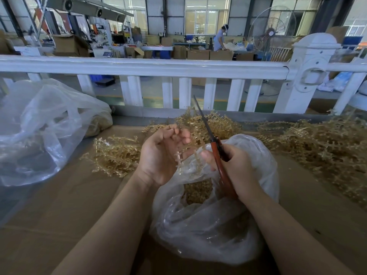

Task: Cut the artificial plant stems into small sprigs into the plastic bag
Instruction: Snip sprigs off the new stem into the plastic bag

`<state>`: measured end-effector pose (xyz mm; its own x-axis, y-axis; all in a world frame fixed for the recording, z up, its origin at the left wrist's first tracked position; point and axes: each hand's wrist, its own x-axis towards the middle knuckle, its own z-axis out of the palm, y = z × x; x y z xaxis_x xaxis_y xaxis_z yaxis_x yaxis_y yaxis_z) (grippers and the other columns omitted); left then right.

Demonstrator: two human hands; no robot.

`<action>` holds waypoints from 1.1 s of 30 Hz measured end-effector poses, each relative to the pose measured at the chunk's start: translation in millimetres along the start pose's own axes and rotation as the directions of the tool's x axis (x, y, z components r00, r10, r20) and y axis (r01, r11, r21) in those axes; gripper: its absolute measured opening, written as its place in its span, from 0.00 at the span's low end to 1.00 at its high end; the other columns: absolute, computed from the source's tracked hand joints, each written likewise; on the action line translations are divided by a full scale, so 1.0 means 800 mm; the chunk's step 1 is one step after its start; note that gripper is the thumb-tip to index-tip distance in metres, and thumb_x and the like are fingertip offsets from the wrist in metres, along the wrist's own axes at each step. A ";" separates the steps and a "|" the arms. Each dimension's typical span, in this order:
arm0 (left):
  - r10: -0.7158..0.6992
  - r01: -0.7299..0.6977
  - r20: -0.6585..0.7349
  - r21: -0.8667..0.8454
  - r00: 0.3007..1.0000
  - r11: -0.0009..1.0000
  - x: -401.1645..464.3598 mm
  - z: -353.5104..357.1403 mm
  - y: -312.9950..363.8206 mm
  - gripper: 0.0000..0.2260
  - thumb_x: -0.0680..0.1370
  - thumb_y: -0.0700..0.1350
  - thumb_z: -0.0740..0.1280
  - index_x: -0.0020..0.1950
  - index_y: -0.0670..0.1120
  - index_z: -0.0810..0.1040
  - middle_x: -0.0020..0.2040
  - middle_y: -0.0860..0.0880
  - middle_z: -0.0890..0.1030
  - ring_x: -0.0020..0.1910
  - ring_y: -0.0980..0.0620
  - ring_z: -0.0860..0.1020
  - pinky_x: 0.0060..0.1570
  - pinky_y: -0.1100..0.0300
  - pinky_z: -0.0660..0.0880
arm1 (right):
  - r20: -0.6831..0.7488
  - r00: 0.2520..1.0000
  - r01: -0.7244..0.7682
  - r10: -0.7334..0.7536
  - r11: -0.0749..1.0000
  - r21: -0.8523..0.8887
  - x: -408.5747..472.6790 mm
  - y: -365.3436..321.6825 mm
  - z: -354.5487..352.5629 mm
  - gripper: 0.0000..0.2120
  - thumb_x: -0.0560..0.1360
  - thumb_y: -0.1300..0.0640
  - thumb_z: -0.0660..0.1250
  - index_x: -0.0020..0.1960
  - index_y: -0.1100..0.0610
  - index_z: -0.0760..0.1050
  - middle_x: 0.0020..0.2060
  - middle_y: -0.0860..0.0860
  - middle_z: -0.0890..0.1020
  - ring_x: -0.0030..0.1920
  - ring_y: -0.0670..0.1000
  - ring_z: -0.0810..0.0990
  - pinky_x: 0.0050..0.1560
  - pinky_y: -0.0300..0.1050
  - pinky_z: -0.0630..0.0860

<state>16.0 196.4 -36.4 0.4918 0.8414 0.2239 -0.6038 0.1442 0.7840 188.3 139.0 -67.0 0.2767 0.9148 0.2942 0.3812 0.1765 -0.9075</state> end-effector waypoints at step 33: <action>-0.175 0.198 -0.099 0.331 0.980 0.923 0.001 0.013 -0.013 0.07 0.66 0.39 0.76 0.41 0.44 0.82 0.37 0.45 0.83 0.33 0.53 0.80 0.32 0.65 0.76 | 0.017 0.999 -0.043 0.039 0.886 0.462 0.000 -0.015 -0.012 0.10 0.67 0.57 0.77 0.41 0.55 0.77 0.30 0.43 0.79 0.30 0.41 0.78 0.32 0.34 0.76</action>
<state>28.9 190.1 -38.5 0.5253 0.8505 0.0252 -0.2519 0.1272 0.9593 192.5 133.8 -53.4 0.2760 0.9272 0.2532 -0.0814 0.2850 -0.9551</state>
